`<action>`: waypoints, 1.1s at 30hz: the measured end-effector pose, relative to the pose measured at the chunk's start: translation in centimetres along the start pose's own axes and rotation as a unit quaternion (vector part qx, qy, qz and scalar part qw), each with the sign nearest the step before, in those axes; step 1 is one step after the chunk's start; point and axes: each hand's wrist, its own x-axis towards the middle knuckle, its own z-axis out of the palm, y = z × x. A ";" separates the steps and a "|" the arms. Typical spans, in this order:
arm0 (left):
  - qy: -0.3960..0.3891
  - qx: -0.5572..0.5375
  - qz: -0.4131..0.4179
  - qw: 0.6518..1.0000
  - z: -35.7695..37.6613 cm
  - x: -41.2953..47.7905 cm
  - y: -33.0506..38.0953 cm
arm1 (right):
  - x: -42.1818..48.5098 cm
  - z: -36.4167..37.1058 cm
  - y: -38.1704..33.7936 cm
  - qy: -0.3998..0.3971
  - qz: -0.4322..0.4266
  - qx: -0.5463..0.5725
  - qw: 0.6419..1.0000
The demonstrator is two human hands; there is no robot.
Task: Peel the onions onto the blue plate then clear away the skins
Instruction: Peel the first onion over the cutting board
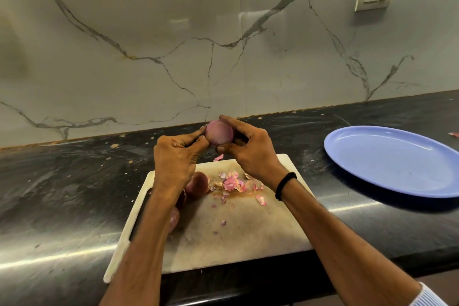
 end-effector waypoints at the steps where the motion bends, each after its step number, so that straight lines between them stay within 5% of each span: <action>1: 0.002 -0.001 -0.001 1.000 0.0 0.0 0.0 | 0.0 0.0 -0.1 -0.002 0.000 -0.003 1.000; 33: -0.013 0.001 -0.030 0.999 0.1 0.0 0.3 | -0.1 0.3 -0.2 -0.003 -0.008 -0.045 0.999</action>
